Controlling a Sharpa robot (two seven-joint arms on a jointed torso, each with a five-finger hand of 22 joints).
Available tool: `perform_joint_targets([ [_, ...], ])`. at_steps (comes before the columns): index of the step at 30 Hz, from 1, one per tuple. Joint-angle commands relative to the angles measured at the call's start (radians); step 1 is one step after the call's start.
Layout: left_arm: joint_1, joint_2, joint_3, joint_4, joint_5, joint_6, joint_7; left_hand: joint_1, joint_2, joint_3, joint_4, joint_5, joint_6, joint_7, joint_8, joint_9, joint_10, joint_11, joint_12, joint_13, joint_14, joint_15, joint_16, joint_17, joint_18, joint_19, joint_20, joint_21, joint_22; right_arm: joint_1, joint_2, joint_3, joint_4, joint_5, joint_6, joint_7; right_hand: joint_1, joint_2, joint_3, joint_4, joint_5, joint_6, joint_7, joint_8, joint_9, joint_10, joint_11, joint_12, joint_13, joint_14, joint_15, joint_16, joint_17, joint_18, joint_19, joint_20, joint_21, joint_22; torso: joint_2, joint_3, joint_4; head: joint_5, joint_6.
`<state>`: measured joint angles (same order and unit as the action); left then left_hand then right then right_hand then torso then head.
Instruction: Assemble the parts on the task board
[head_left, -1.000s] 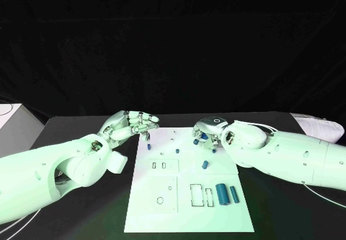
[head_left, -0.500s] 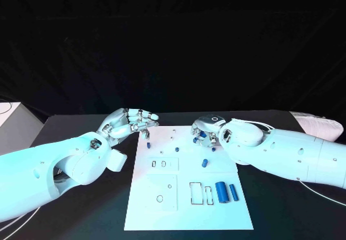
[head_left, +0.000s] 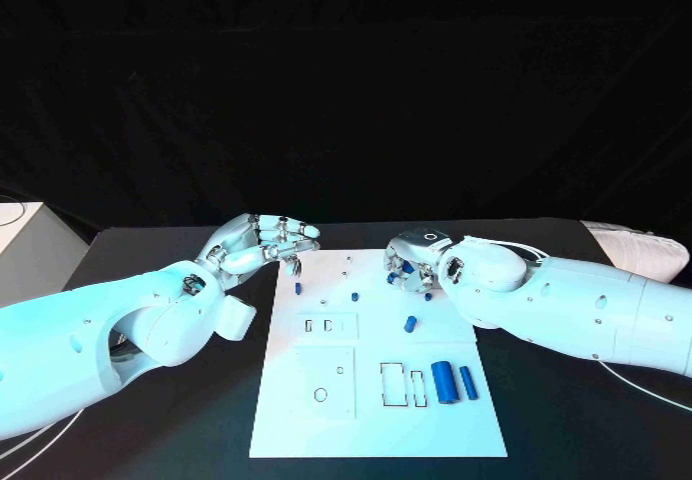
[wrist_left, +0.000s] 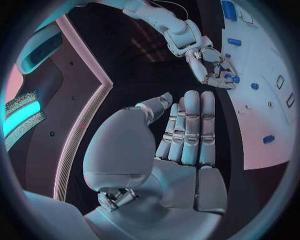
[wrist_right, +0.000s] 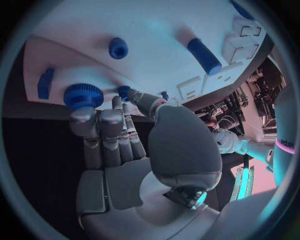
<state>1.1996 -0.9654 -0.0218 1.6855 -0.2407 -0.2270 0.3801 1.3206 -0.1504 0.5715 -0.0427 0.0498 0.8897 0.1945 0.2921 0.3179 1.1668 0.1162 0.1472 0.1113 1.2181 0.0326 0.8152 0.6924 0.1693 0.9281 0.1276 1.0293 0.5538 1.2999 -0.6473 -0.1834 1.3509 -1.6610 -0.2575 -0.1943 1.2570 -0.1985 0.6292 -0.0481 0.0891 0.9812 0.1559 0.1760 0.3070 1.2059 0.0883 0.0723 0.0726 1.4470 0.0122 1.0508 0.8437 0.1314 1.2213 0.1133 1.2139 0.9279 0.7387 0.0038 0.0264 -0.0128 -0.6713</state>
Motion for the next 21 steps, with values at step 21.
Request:
perform_joint_targets([
  [21,0.003,0.005,0.001,0.000,-0.003,0.016,0.012,-0.011,0.004,0.008,0.005,-0.001,-0.005,-0.003,-0.002,0.003,-0.005,-0.002,-0.003,0.003,-0.006,0.002,-0.007,0.002,0.015,0.008,0.003,0.005,0.000,-0.015,0.022,0.000,-0.023,-0.006,0.018,-0.021,0.009,0.011,0.010,0.016,-0.031,0.016,-0.004,0.022,0.024,0.036,-0.007,-0.005,0.006,-0.009,-0.014,0.013,-0.009,-0.012,0.000,-0.009,0.004,0.007,0.001,-0.0008,0.0012,0.003,-0.002],
])
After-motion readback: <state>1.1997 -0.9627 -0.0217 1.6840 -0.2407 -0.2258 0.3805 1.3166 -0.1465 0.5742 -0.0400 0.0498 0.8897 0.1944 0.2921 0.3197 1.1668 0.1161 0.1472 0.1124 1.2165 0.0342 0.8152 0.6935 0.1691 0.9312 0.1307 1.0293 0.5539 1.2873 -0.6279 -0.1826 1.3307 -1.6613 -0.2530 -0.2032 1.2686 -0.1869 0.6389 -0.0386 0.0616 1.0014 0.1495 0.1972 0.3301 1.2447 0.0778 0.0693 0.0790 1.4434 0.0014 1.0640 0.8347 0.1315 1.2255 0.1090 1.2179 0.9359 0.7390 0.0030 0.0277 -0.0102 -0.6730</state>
